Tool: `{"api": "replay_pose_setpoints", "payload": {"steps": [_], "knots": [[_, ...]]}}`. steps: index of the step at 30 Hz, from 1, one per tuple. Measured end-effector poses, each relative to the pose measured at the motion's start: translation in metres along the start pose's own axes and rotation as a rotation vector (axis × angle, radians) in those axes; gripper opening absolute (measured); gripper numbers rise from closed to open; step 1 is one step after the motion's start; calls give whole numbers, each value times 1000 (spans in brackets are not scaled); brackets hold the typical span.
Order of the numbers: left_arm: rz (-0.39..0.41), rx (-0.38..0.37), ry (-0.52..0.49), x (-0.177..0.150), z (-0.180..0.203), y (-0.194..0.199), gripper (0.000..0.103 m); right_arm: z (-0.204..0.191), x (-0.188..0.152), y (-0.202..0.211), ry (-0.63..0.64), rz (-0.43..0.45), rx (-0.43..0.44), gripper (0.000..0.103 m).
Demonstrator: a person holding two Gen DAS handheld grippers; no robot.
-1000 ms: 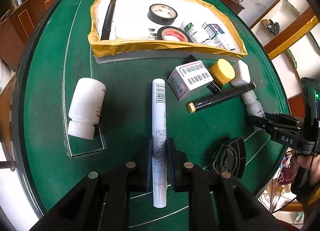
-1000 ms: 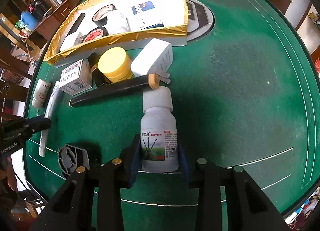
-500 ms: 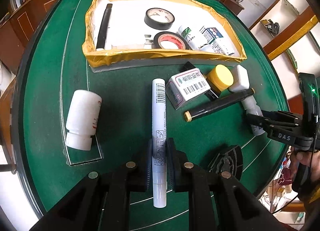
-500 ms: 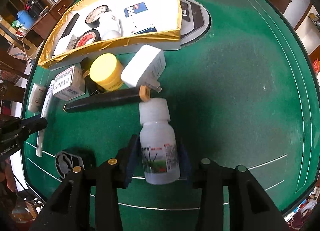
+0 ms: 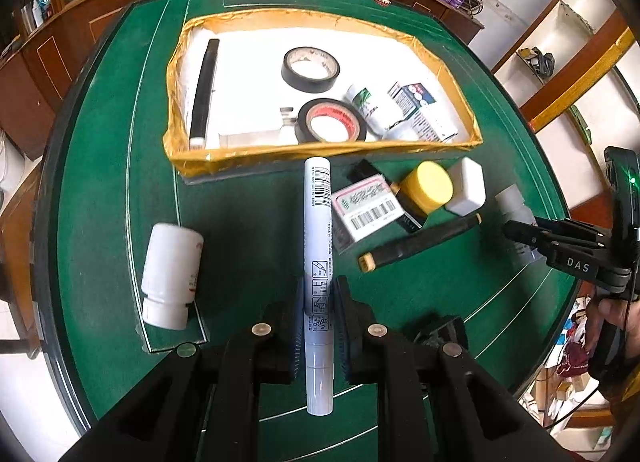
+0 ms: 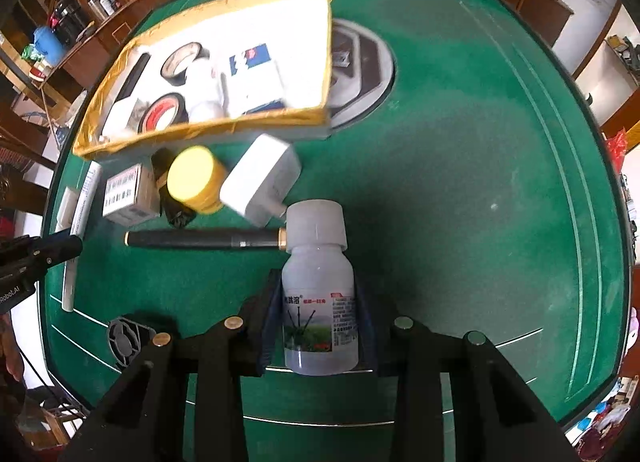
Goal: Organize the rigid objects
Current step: 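Lift the white bottle with the right gripper while the left holds the white marker, then carry the white marker and bottle over the tray, lowering the marker with the left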
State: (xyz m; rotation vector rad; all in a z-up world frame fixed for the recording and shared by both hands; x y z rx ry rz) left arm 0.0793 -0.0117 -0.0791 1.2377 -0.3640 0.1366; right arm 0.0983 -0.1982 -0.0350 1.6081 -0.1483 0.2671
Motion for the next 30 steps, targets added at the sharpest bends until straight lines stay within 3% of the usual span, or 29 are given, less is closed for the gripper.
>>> {"api": "replay_pose_setpoints", "payload": {"steps": [30], "knots": [[108,-12,34,88,0,17,14,-18,67,24,70,105,53,33]]}}
Point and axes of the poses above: each gripper's, at about its wrist camera, not at the fingertips, and y roughly against the way its jaws point, z to its right, x to its top, the point moved 10 cm from there along -y, roughly the way its jaws point, and after that the axes turned 3 degrees about -x, right-handed, at the moved point
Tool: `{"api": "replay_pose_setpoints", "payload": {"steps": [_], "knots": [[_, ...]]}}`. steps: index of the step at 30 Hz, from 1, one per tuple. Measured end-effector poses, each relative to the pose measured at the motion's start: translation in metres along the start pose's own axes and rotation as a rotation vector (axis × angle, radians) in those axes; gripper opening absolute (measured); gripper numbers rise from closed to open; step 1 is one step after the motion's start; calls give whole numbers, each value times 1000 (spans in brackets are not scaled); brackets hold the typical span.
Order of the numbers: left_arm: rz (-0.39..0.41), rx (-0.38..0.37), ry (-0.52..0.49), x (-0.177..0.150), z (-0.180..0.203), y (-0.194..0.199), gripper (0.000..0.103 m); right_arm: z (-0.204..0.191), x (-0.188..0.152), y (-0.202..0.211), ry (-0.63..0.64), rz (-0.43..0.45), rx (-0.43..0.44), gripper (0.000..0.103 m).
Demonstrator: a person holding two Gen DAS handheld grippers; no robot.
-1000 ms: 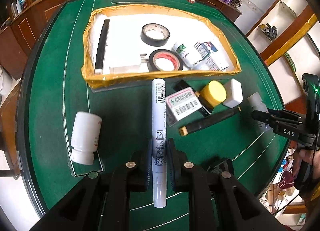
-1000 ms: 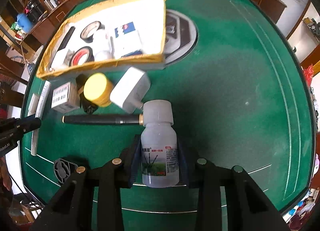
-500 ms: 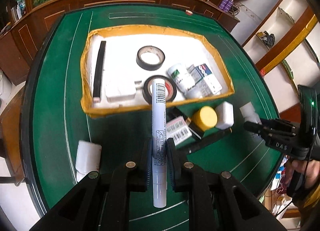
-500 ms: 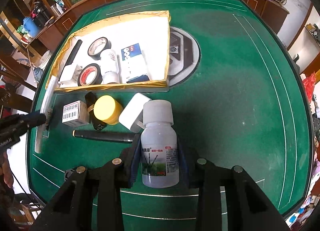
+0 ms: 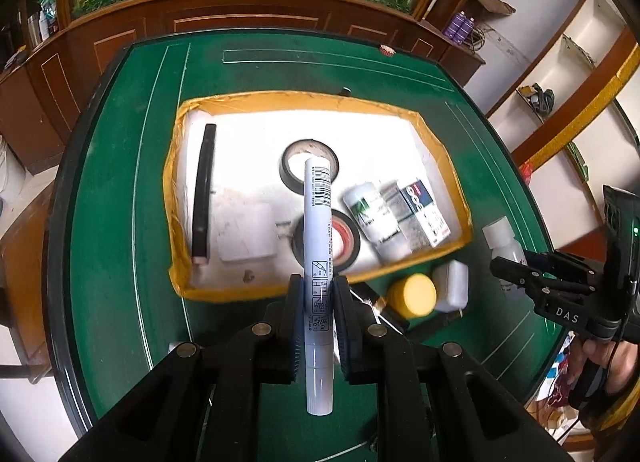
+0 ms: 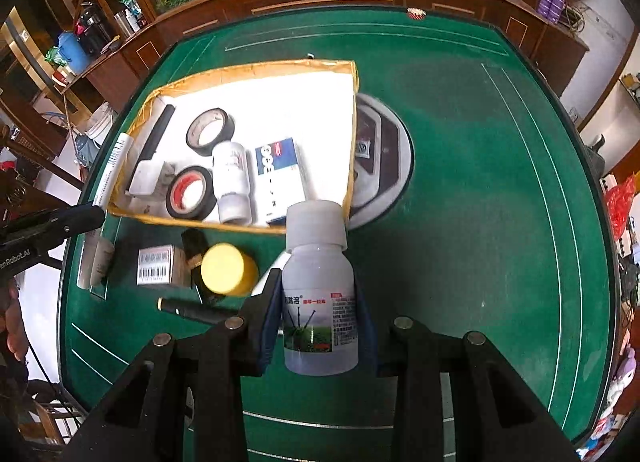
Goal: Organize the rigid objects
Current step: 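Carry the white marker and bottle over the tray, lowering the marker with the left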
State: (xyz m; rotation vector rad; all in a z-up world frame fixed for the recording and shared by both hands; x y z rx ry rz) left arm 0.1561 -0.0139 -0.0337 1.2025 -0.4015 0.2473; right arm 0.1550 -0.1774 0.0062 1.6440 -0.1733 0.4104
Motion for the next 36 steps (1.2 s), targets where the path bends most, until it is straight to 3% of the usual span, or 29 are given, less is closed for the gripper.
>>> {"api": "replay_pose_setpoints", "payload": {"steps": [16,27,36], "knots": [[13,11,135,43,-42,-19,14,-27,48,-13,66,34,70,33],[14,37,153,81,-51,-53,14,-40,90,-36,95,43,106,33],[79,62,153,105,-68,-74,14,-55,111,-50,106,55,138,33]]}}
Point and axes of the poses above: each gripper's, at about its wrist camera, not at the fingertips, and y roughly against the way its jaws point, z to its right, x to its top, the point moved 10 cm from there along -y, roughly the way its jaws point, and after that the axes turned 3 degrees about -x, right-handed, at the moved point
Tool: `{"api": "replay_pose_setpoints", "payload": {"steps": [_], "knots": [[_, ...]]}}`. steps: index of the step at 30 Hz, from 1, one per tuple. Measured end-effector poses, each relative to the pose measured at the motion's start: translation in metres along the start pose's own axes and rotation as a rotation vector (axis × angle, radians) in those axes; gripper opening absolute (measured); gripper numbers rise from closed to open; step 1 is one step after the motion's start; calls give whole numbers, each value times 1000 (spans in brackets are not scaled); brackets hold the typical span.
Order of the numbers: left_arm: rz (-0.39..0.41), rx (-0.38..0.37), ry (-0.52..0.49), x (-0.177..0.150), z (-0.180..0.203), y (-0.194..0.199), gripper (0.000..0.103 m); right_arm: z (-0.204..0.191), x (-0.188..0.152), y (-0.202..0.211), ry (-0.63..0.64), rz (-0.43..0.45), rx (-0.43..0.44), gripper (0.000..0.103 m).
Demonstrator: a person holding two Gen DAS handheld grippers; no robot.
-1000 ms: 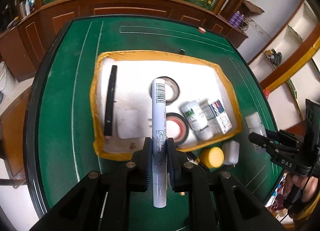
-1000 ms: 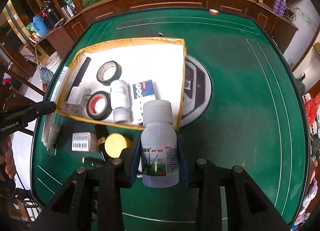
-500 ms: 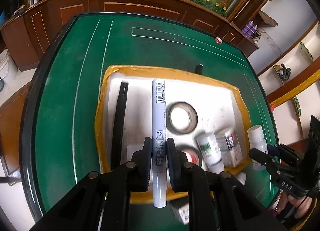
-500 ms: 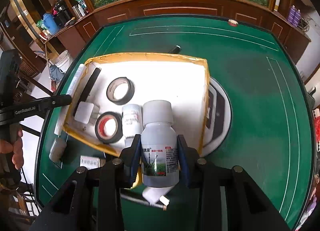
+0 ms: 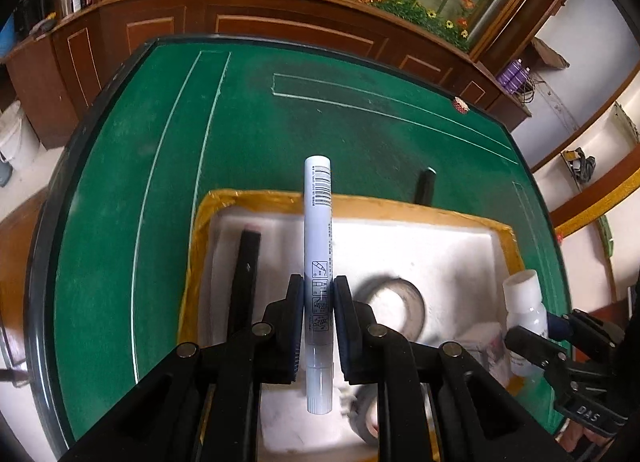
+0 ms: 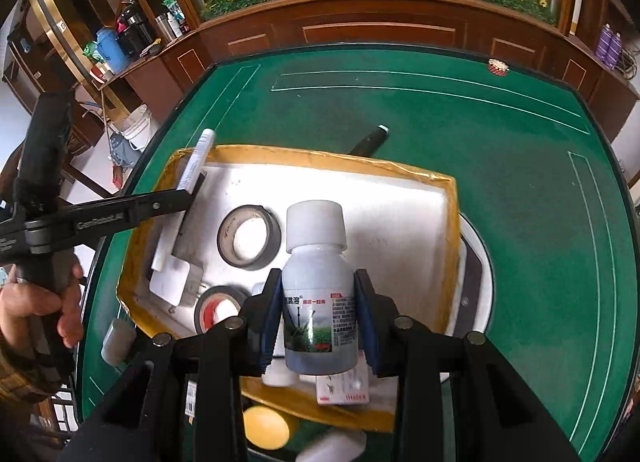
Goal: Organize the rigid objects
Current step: 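Carry the white marker and bottle over the tray, lowering the marker with the left, then lower the white marker and white bottle into the tray and open both grippers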
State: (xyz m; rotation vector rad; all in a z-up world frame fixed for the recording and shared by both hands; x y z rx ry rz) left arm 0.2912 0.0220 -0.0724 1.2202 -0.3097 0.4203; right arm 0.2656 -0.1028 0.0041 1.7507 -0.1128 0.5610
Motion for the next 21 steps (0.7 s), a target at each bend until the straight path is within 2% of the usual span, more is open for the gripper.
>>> {"api": "replay_pose_setpoints", "payload": {"steps": [3,6,8,14,16,21], "knots": [[33,36,-59,3,-4,-1,14,-3,0,-5,-2,-7,9,33],[44,84,-161,4,-5,-3,14,-3,-1,-9,-5,-12,15,33],[23,110,-204,-1,-10,-6,14,-2,-1,-11,-7,-14,17,33],[-27,57,-127,-16,-22,-4,14,-3,-1,-17,-8,-22,24,33],[-37,64,-128,-22,-21,-2,14,-5,0,-19,-4,-28,24,33],[-119,60,-127,-29,-17,-3,14,-11,1,-30,31,-56,20,33]]}}
Point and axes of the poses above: each gripper's, at about its wrist camera, not at the fingertips, and y roughly against the way its jaws point, z to its right, x to its top, the point moved 10 cm from there along -y, roughly the way its jaws point, and after that the axes turned 3 degrees about -x, right-handed, at the moved point
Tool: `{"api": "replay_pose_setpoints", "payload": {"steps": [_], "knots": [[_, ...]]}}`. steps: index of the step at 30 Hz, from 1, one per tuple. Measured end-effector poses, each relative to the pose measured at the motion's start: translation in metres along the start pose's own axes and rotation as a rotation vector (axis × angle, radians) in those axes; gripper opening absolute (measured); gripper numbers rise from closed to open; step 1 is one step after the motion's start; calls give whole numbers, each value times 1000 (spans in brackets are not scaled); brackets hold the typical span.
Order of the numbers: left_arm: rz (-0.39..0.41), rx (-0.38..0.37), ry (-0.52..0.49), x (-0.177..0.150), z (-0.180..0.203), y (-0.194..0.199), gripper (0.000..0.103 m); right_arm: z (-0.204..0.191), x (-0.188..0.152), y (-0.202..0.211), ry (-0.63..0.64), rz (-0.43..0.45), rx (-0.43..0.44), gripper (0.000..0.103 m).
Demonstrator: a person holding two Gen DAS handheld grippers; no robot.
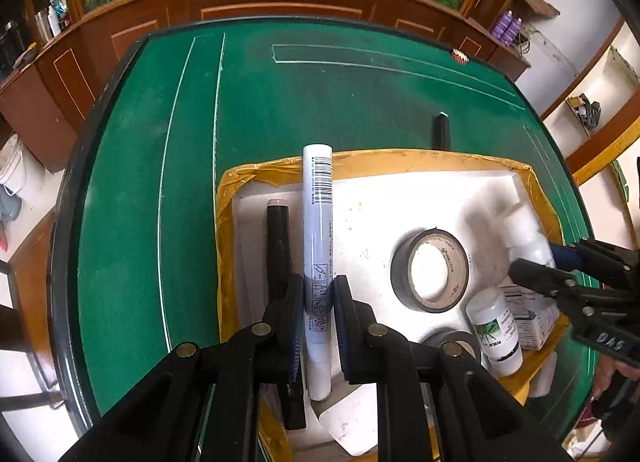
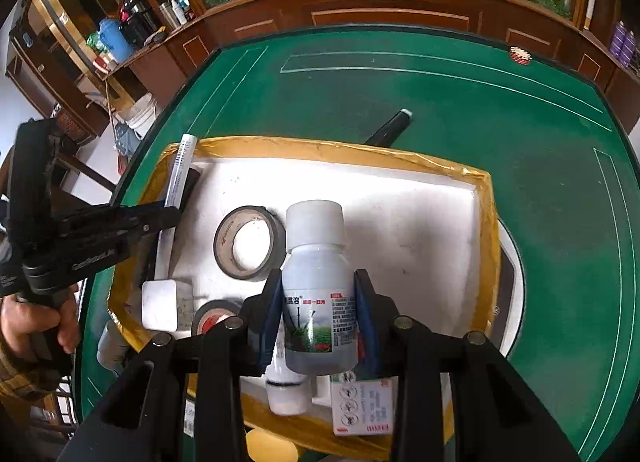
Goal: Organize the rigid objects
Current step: 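Lower the white marker and white bottle into the tray and open both grippers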
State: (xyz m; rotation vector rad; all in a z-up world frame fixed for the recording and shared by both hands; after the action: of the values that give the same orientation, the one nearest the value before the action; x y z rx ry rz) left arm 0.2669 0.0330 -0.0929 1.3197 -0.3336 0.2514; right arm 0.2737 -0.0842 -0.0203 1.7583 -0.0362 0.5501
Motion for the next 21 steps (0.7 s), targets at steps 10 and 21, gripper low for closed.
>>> {"api": "replay_pose_setpoints", "payload": {"steps": [10,21], "knots": [[-30,-23,-49,-1,13,2,14,-8,11,-19,51,-8,-32,33],[-100,-32,-104,-6,19,-19,15,-2,11,-34,44,-14,-41,33]]}}
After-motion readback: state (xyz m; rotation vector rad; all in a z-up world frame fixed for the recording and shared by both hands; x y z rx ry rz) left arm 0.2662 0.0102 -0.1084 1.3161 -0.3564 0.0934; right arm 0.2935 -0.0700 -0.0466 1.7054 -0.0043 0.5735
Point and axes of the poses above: each gripper's, at about its wrist camera, not at the fingertips, and y roughly against the way its jaws point, z to its right, x to its top, the point moved 10 cm from there along -y, roughly the way its jaws point, and after that the axes turned 3 degrees about -x, right-handed, at the moved point
